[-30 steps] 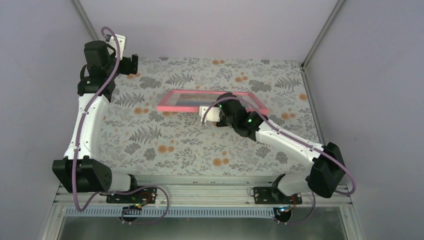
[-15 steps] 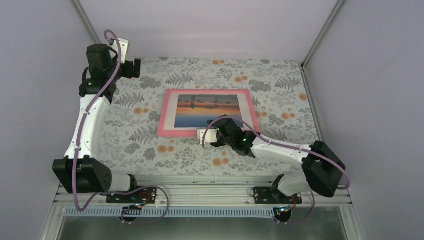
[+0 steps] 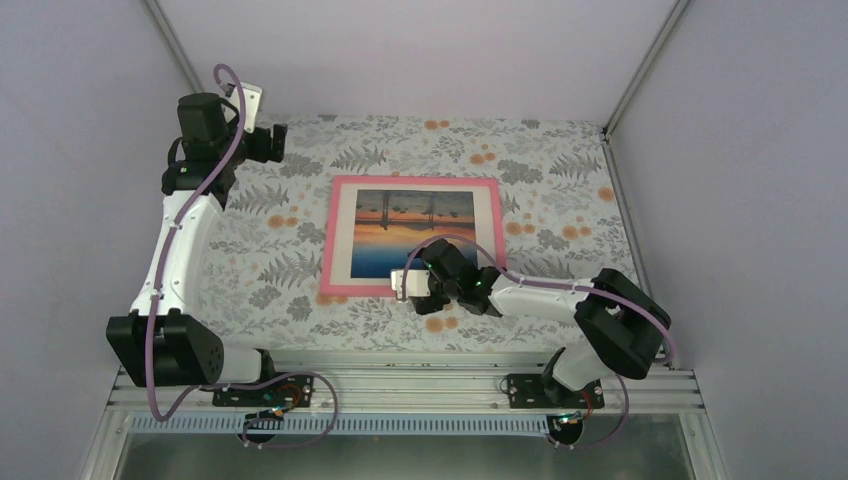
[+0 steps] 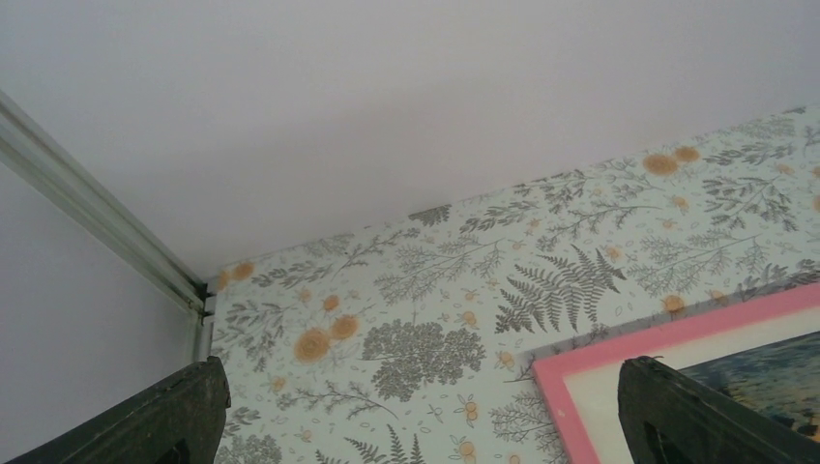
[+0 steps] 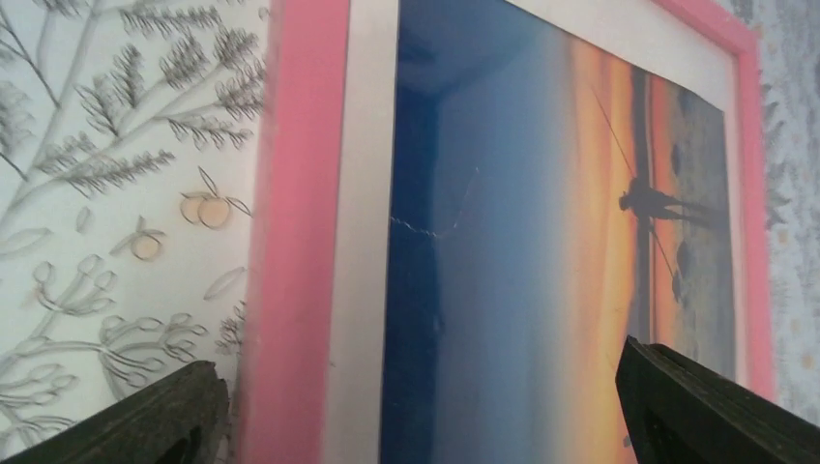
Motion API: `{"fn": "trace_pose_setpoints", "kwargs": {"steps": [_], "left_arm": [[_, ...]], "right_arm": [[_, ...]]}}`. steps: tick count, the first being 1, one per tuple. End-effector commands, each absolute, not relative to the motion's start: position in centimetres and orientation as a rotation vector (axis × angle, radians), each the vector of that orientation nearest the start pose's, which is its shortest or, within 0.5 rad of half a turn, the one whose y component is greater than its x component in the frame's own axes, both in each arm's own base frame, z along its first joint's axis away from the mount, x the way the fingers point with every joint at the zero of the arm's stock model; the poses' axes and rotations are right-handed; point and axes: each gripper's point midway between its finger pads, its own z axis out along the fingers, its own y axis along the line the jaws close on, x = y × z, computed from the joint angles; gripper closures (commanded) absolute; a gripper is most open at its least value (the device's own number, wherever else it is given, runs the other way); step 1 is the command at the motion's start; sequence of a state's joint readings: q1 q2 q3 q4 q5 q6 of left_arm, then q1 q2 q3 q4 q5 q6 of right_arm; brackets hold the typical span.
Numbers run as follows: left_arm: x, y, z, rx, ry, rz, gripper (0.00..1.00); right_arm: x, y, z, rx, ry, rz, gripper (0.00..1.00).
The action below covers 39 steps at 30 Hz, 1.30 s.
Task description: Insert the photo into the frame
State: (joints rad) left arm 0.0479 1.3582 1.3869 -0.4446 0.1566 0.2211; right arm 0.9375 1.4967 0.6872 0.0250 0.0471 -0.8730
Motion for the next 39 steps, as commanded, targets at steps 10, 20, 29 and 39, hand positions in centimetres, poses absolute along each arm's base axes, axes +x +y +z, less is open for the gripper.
{"fn": "trace_pose_setpoints", "kwargs": {"steps": [10,20,29,39], "left_arm": [[41.5,-4.2,29.5,0.530,2.066,-0.117,0.00],[34.2,-12.3,21.4,0.999,2.097,-0.216,0.00],[31.5,-13.8,17.9,1.161,2.109,-0.244,0.00],[27.4,-15.1,11.5,1.376,2.167,-0.177,0.00]], "right_arm": [[21.1,31.8,12.0,-1.844,1.699,0.626,0.00],[37.1,27.2,13.7,-1.386,2.065,0.736,0.00],[50.6,22.0,10.3,-1.029,2.246,0.835,0.00],[54.1,19.4,5.2,-0.911,2.328,0.789,0.00]]}}
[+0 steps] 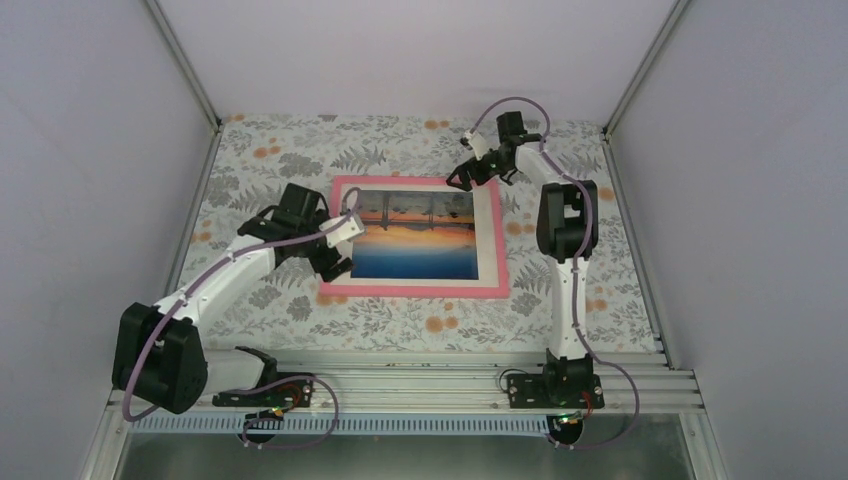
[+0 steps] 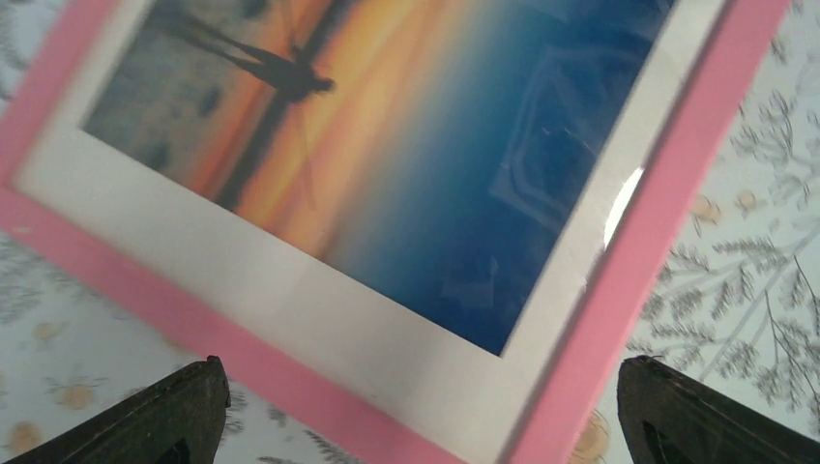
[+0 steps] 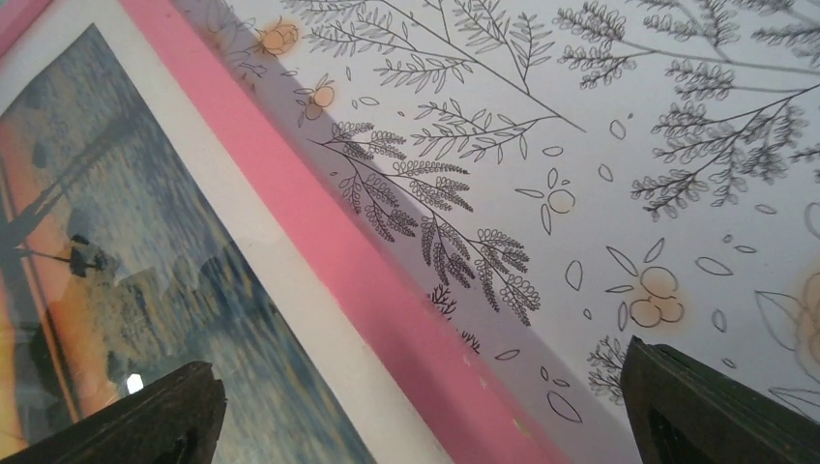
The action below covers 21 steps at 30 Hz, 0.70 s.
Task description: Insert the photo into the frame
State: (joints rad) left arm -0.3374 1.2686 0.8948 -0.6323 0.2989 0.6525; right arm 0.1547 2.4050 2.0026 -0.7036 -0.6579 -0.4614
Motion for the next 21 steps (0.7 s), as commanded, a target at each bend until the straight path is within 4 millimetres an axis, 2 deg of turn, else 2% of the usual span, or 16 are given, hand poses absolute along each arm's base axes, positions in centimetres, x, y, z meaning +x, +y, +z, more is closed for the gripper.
{"fn": "trace_pose_setpoints", "kwargs": {"steps": [1,7,11,15,17,21], "left_arm": [[27.2,-15.1,11.1,1.382,2.169,-0.156,0.00],[24.6,-15.7,7.7,1.516,2.113,0.002,0.00],[24.1,-15.8,6.4,1.577,2.051,0.117,0.00],[24.4,-15.6,5.7,1.592,2.004,0.213,0.00],[25.2,-15.1,5.7,1.565,1.981,0.299,0.00],[27.7,-14.0,7.4,1.420,1.980,0.417,0.00]], "right_arm": [[54.0,19.3,4.7,-0.906,2.337,0.808,0.00],[51.6,19.0,3.3,-0.898,2.387,0.956,0.02],[49.7,18.6,2.8,-0.903,2.412,0.997,0.03],[48.0,17.8,2.7,-0.901,2.442,1.028,0.04],[46.8,17.3,2.6,-0.903,2.455,1.050,0.04],[44.1,16.2,3.0,-0.923,2.481,1.080,0.05]]}}
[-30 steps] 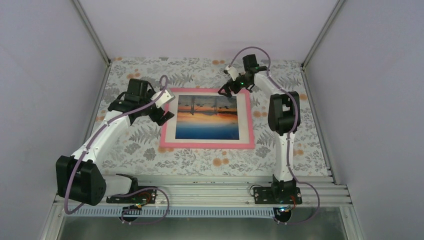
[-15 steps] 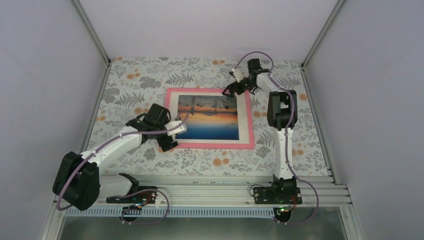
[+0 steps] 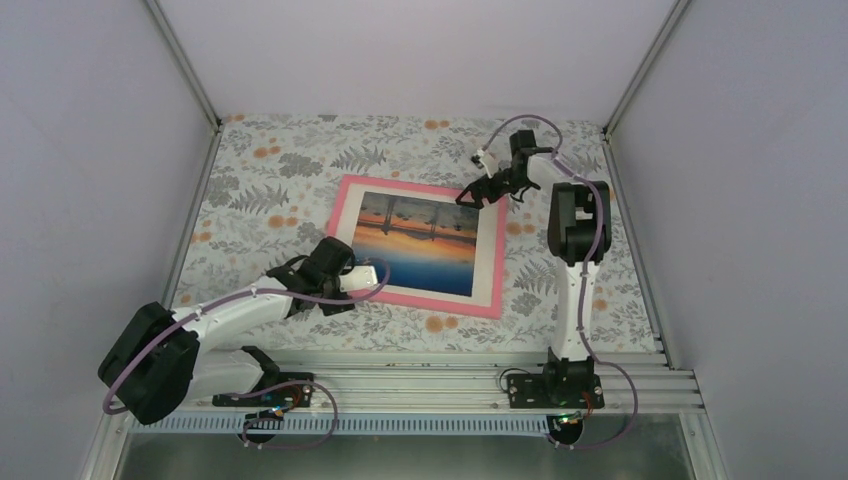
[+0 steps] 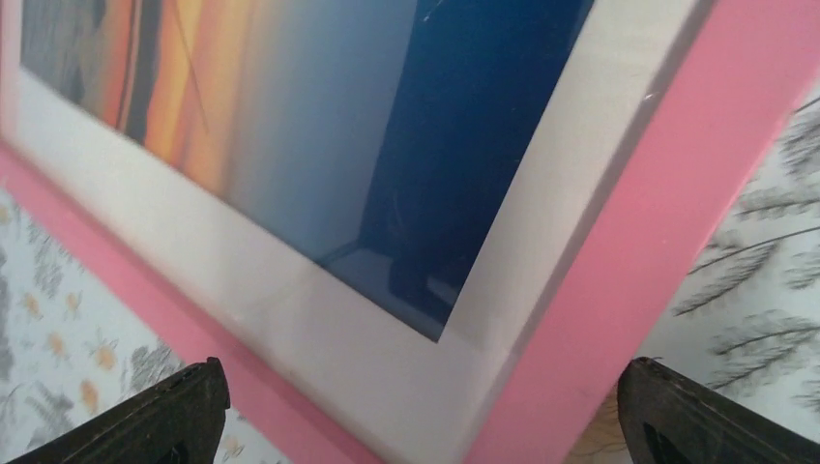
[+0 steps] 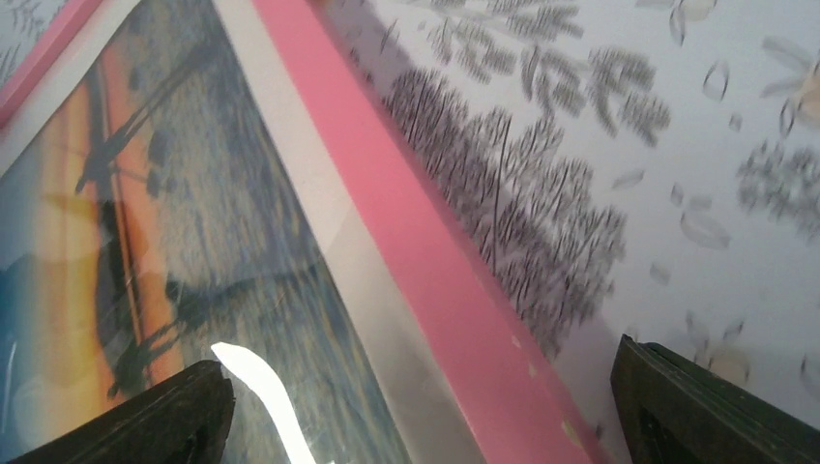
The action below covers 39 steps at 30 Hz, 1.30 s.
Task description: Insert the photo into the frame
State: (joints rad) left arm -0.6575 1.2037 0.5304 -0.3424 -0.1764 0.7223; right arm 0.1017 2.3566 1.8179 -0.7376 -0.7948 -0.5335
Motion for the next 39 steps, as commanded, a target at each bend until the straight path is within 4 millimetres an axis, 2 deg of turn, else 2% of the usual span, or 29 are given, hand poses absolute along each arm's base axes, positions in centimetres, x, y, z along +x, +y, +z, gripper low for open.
{"fn": "trace_pose_setpoints", "kwargs": {"steps": [1,7,14,22,26,30,31,36,39], "left_arm": [[28.2,-13.8,7.8,1.386,1.994,0.419,0.00],[30.1,-13.1,8.3,1.253,2.091,0.382,0.00],[32.9,-12.0,7.2,1.054,2.267,0.306,0.00],[36.5,-13.4,6.5,0.900,2.336,0.212,0.00],[38.4,-15.0,6.4,0.914,2.332,0.129,0.00],[40.0,-16.8,6.3,0.941,2.322,0.053,0.00],[41.1,-17.8,6.2,0.962,2.310,0.028,0.00],[42.1,-19.1,5.4,0.998,2.308,-0.025,0.00],[43.1,-19.6,5.5,0.991,2.302,-0.034,0.00]], "right_arm": [[43.4,16.0,3.1,-0.929,2.486,1.089,0.05],[38.6,15.1,3.3,-1.022,2.525,1.098,0.05],[31.8,13.8,3.0,-1.169,2.582,1.112,0.05],[26.2,12.8,4.3,-1.320,2.591,1.107,0.05],[23.3,12.9,4.1,-1.401,2.597,1.131,0.05],[20.9,13.9,3.7,-1.501,2.587,1.146,0.05],[19.1,15.1,3.5,-1.586,2.569,1.152,0.05],[16.4,17.6,3.6,-1.694,2.520,1.182,0.04],[15.6,18.9,3.4,-1.777,2.490,1.168,0.04]]}}
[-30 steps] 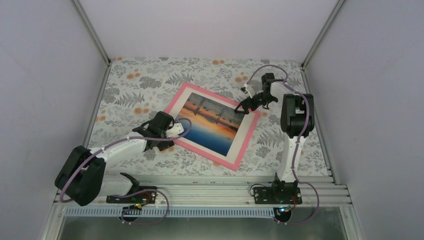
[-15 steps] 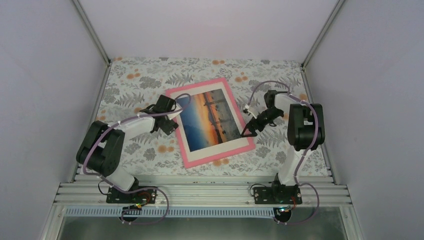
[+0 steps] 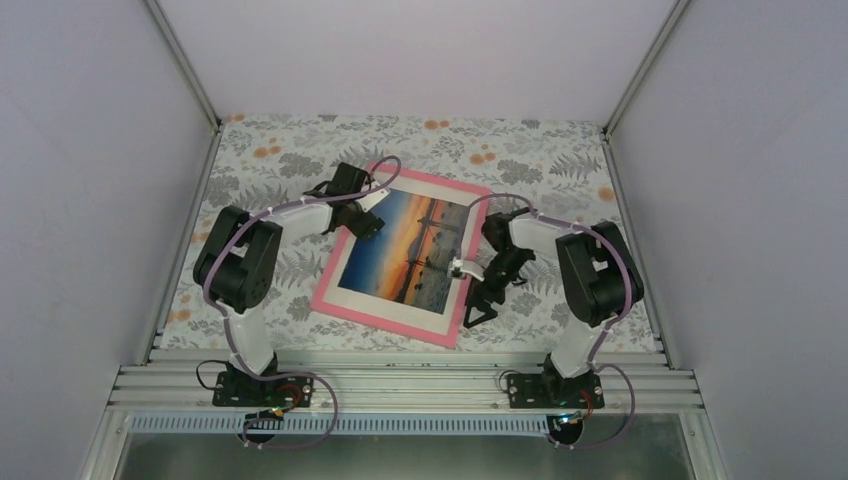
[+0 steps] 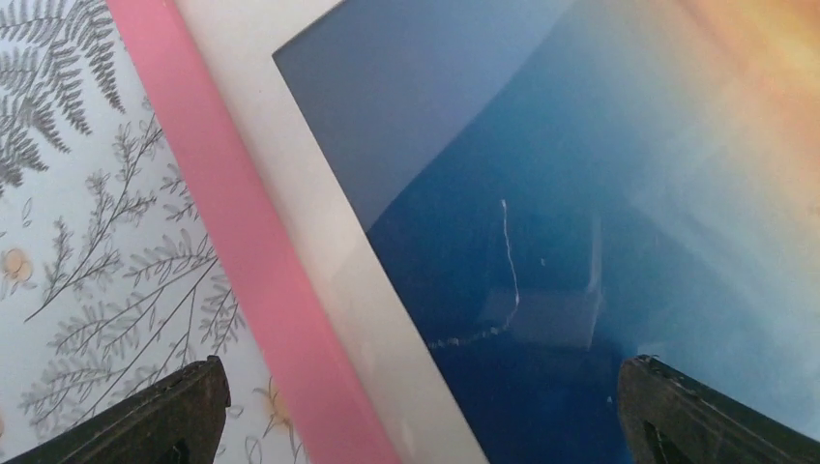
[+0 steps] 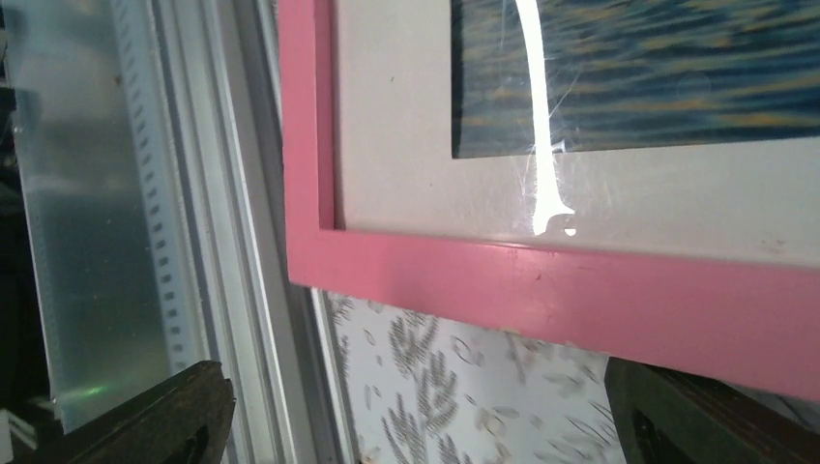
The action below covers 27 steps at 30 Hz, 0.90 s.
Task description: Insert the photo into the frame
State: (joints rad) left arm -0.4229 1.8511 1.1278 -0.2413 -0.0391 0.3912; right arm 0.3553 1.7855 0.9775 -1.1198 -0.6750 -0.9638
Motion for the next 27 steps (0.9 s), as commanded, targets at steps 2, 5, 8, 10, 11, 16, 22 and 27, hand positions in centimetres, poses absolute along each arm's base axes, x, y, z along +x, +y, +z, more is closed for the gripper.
{"fn": "trace_pose_setpoints", "kwargs": {"steps": [2,5,8,10,11,16,22,27], "left_arm": [[43.8,-19.7,6.3,0.975,2.287,-0.053,0.00],[44.2,-19.2,9.2,0.943,2.255,-0.103,0.00],[42.3,-18.2,11.8,0.994,2.192,-0.133,0.00],[39.6,-17.8,13.1,1.093,2.131,-0.151,0.00],[38.0,-17.6,13.7,1.140,2.097,-0.154,0.00],[29.1,-15.8,13.5,1.399,2.022,-0.179,0.00],[20.7,-13.3,10.3,1.690,1.958,-0.145,0.00],[17.7,-12.4,7.9,1.837,1.915,-0.047,0.00]], "right_arm": [[15.3,19.6,3.4,-1.809,2.480,1.185,0.04],[16.0,20.0,4.7,-1.821,2.456,1.205,0.04],[17.7,20.2,7.1,-1.820,2.385,1.172,0.03],[19.7,20.0,9.0,-1.768,2.348,1.158,0.02],[21.4,19.8,9.9,-1.705,2.339,1.152,0.03],[30.9,19.9,13.1,-1.402,2.286,1.082,0.03],[42.5,20.2,13.3,-1.106,2.307,0.910,0.02],[47.5,20.6,11.6,-1.029,2.353,0.885,0.02]]}}
